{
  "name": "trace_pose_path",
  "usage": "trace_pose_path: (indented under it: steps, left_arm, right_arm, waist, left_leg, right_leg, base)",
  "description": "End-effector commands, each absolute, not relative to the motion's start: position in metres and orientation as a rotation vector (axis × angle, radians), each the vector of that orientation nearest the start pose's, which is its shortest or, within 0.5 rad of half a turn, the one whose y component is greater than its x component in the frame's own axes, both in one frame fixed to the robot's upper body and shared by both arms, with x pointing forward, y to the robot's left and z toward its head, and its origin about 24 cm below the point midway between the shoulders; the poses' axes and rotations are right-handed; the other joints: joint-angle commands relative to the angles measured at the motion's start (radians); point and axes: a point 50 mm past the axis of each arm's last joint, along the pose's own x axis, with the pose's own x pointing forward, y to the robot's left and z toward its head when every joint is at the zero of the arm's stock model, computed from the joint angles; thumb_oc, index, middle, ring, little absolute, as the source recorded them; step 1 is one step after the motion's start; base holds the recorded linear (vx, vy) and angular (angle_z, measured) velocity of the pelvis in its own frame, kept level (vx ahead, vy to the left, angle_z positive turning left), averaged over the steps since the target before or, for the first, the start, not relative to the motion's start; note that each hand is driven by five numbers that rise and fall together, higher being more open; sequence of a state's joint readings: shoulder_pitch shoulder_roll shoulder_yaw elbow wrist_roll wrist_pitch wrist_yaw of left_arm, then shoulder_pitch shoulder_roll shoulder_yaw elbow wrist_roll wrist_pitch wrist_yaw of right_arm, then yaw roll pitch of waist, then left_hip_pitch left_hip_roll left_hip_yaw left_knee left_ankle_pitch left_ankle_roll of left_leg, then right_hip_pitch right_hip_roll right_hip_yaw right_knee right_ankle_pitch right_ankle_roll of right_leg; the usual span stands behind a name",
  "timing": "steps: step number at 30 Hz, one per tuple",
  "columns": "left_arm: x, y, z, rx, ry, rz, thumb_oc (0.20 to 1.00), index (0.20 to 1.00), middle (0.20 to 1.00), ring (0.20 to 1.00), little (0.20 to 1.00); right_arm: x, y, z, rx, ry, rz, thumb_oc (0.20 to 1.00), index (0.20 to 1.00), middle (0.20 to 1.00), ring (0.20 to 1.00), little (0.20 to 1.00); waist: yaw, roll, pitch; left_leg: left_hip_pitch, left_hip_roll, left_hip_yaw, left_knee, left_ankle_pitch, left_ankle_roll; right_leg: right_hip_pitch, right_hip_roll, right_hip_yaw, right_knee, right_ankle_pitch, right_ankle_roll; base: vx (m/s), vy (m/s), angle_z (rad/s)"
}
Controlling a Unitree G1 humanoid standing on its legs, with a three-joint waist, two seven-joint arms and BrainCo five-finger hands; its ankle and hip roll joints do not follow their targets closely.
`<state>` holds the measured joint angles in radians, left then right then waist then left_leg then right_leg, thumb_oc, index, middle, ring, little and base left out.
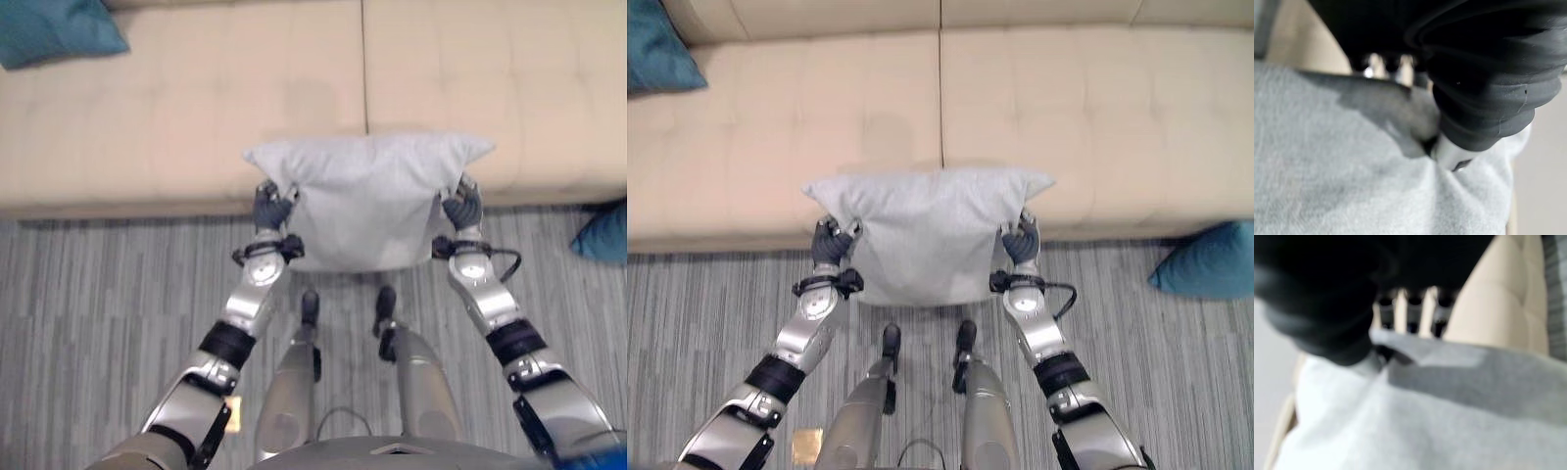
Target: Pick up all the scattered cushions and arrange them neatly on the sofa.
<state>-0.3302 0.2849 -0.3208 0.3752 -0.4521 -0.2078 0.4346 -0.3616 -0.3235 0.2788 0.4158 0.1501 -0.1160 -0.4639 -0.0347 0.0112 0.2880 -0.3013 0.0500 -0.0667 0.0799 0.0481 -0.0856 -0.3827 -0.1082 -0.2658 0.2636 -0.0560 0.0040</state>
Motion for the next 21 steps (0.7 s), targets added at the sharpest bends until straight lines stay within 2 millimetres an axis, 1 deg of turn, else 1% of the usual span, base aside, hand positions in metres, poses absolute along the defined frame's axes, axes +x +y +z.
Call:
trace_pose_path:
  steps: [1, 2, 3, 5, 6, 7, 8, 9, 10, 11, 12, 14, 15, 17, 18, 19, 20, 21]
  left_arm:
    - [0.313, 0.122, 0.080, -0.128, -0.187, 0.026, 0.200, 0.200, 0.200, 0.200, 0.200]
    - [0.311, 0.125, 0.076, -0.128, -0.174, 0.034, 0.200, 0.200, 0.200, 0.200, 0.200]
    - [0.306, 0.132, 0.071, -0.140, -0.164, 0.056, 0.200, 0.200, 0.200, 0.200, 0.200]
    - [0.305, 0.133, 0.070, -0.146, -0.164, 0.055, 0.200, 0.200, 0.200, 0.200, 0.200]
    - [0.302, 0.135, 0.067, -0.147, -0.152, 0.061, 0.200, 0.200, 0.200, 0.200, 0.200]
    - [0.300, 0.136, 0.064, -0.144, -0.140, 0.062, 0.200, 0.200, 0.200, 0.200, 0.200]
    - [0.299, 0.136, 0.061, -0.140, -0.129, 0.063, 0.200, 0.200, 0.200, 0.200, 0.200]
    - [0.299, 0.136, 0.060, -0.125, -0.121, 0.055, 0.200, 0.200, 0.200, 0.200, 0.200]
    - [0.298, 0.139, 0.058, -0.118, -0.112, 0.061, 0.200, 0.200, 0.200, 0.200, 0.200]
    - [0.296, 0.141, 0.056, -0.113, -0.107, 0.066, 0.200, 0.200, 0.200, 0.200, 0.200]
    - [0.294, 0.139, 0.054, -0.115, -0.102, 0.051, 0.200, 0.200, 0.200, 0.200, 0.200]
    - [0.290, 0.141, 0.048, -0.110, -0.077, 0.051, 0.200, 0.200, 0.200, 0.200, 0.200]
    - [0.290, 0.141, 0.048, -0.110, -0.077, 0.051, 0.200, 0.200, 0.200, 0.200, 0.200]
    - [0.288, 0.143, 0.047, -0.098, -0.073, 0.040, 0.200, 0.200, 0.200, 0.200, 0.200]
    - [0.288, 0.145, 0.046, -0.089, -0.064, 0.042, 0.200, 0.200, 0.200, 0.200, 0.200]
    - [0.289, 0.146, 0.047, -0.091, -0.068, 0.047, 0.200, 0.200, 0.200, 0.200, 0.200]
    - [0.289, 0.146, 0.047, -0.092, -0.069, 0.047, 0.200, 0.200, 0.200, 0.200, 0.200]
    - [0.288, 0.147, 0.048, -0.092, -0.073, 0.047, 0.200, 0.200, 0.200, 0.200, 0.200]
  right_arm:
    - [0.314, -0.145, 0.081, -0.206, -0.242, -0.096, 0.200, 0.200, 0.200, 0.200, 0.200]
    - [0.312, -0.149, 0.078, -0.213, -0.231, -0.100, 0.200, 0.200, 0.200, 0.200, 0.200]
    - [0.309, -0.155, 0.076, -0.223, -0.218, -0.105, 0.200, 0.200, 0.200, 0.200, 0.200]
    - [0.307, -0.158, 0.074, -0.229, -0.211, -0.105, 0.200, 0.200, 0.200, 0.200, 0.200]
    - [0.306, -0.160, 0.072, -0.235, -0.205, -0.105, 0.200, 0.200, 0.200, 0.200, 0.200]
    - [0.304, -0.162, 0.070, -0.237, -0.197, -0.110, 0.200, 0.200, 0.200, 0.200, 0.200]
    - [0.303, -0.164, 0.069, -0.238, -0.188, -0.118, 0.200, 0.200, 0.200, 0.200, 0.200]
    - [0.304, -0.163, 0.070, -0.237, -0.189, -0.117, 0.200, 0.200, 0.200, 0.200, 0.200]
    - [0.303, -0.163, 0.069, -0.235, -0.188, -0.117, 0.200, 0.200, 0.200, 0.200, 0.200]
    - [0.302, -0.162, 0.068, -0.236, -0.184, -0.112, 0.200, 0.200, 0.200, 0.200, 0.200]
    - [0.303, -0.161, 0.069, -0.236, -0.186, -0.109, 0.200, 0.200, 0.200, 0.200, 0.200]
    - [0.301, -0.158, 0.065, -0.245, -0.174, -0.094, 0.200, 0.200, 0.200, 0.200, 0.200]
    - [0.301, -0.158, 0.065, -0.245, -0.174, -0.094, 0.200, 0.200, 0.200, 0.200, 0.200]
    - [0.302, -0.156, 0.066, -0.242, -0.177, -0.088, 0.200, 0.200, 0.200, 0.200, 0.200]
    - [0.302, -0.154, 0.065, -0.241, -0.170, -0.078, 0.200, 0.200, 0.200, 0.200, 0.200]
    - [0.304, -0.151, 0.068, -0.238, -0.182, -0.072, 0.200, 0.200, 0.200, 0.200, 0.200]
    - [0.304, -0.151, 0.068, -0.238, -0.182, -0.072, 0.200, 0.200, 0.200, 0.200, 0.200]
    - [0.305, -0.149, 0.070, -0.236, -0.188, -0.064, 0.200, 0.200, 0.200, 0.200, 0.200]
  waist:
    - [0.005, -0.016, -0.130]
    - [0.006, -0.020, -0.138]
    - [0.011, -0.027, -0.149]
    - [0.012, -0.030, -0.158]
    - [0.014, -0.029, -0.172]
    - [0.013, -0.030, -0.188]
    - [0.010, -0.034, -0.196]
    - [0.018, -0.031, -0.214]
    - [0.022, -0.033, -0.221]
    - [0.031, -0.034, -0.222]
    - [0.032, -0.038, -0.225]
    - [0.035, -0.040, -0.235]
    - [0.036, -0.040, -0.234]
    - [0.049, -0.038, -0.236]
    - [0.052, -0.035, -0.229]
    - [0.050, -0.029, -0.222]
    - [0.051, -0.030, -0.223]
    - [0.050, -0.023, -0.217]
  left_leg:
    - [-0.021, -0.028, -0.011, 0.069, -0.040, -0.046]
    - [-0.005, -0.028, -0.004, 0.079, -0.044, -0.050]
    - [0.018, -0.019, 0.008, 0.108, -0.052, -0.058]
    - [0.017, -0.024, 0.016, 0.114, -0.050, -0.054]
    - [0.043, -0.023, 0.035, 0.094, -0.058, -0.043]
    - [0.054, -0.023, 0.053, 0.069, -0.054, -0.034]
    - [0.043, -0.026, 0.085, 0.063, -0.044, -0.027]
    - [0.053, -0.025, 0.142, 0.038, -0.048, -0.013]
    - [0.071, -0.024, 0.140, 0.030, -0.049, -0.010]
    - [0.092, -0.037, 0.122, 0.032, -0.067, 0.001]
    - [0.092, -0.046, 0.105, 0.040, -0.073, 0.004]
    - [0.128, -0.041, 0.116, 0.038, -0.093, 0.014]
    - [0.129, -0.041, 0.117, 0.038, -0.093, 0.014]
    - [0.149, -0.047, 0.125, 0.040, -0.113, 0.034]
    - [0.166, -0.041, 0.140, 0.039, -0.123, 0.049]
    - [0.173, -0.039, 0.146, 0.039, -0.128, 0.061]
    - [0.172, -0.040, 0.149, 0.040, -0.129, 0.062]
    - [0.177, -0.034, 0.151, 0.037, -0.127, 0.071]
  right_leg:
    - [0.121, 0.013, -0.008, -0.133, -0.015, 0.083]
    - [0.156, 0.018, -0.008, -0.151, -0.017, 0.082]
    - [0.217, 0.010, -0.014, -0.177, -0.023, 0.081]
    - [0.237, 0.006, -0.018, -0.192, -0.019, 0.084]
    - [0.261, 0.010, -0.022, -0.210, -0.015, 0.089]
    - [0.282, 0.011, -0.030, -0.225, -0.012, 0.094]
    - [0.301, 0.008, -0.033, -0.239, -0.007, 0.096]
    - [0.318, 0.019, -0.018, -0.253, -0.003, 0.103]
    - [0.330, 0.016, -0.014, -0.255, -0.001, 0.106]
    - [0.348, 0.013, -0.005, -0.257, 0.002, 0.112]
    - [0.363, 0.007, -0.003, -0.259, 0.001, 0.116]
    - [0.378, 0.003, 0.016, -0.246, -0.004, 0.120]
    - [0.378, 0.003, 0.017, -0.246, -0.004, 0.120]
    - [0.374, -0.009, 0.033, -0.197, -0.016, 0.128]
    - [0.348, -0.022, 0.039, -0.103, -0.013, 0.142]
    - [0.319, -0.026, 0.050, -0.036, -0.004, 0.152]
    - [0.314, -0.027, 0.053, -0.031, -0.006, 0.152]
    - [0.279, -0.031, 0.059, 0.034, 0.005, 0.160]
  base:
    - [0.08, -0.025, 0.05]
    - [0.15, -0.007, 0.14]
    - [0.19, 0.007, 0.18]
    - [0.13, 0.023, 0.11]
    - [0.14, 0.019, 0.07]
    - [0.19, 0.031, 0.07]
    - [0.21, 0.098, 0.16]
    - [0.20, 0.125, 0.17]
    - [0.22, 0.168, 0.14]
    - [0.19, 0.148, -0.15]
    - [0.18, 0.145, -0.31]
    - [0.15, 0.120, -0.24]
    - [0.13, 0.137, -0.09]
    - [0.13, 0.185, -0.26]
    - [0.11, 0.219, -0.42]
    - [0.07, 0.167, -0.39]
    - [0.02, 0.102, -0.30]
    - [0.03, 0.133, -0.30]
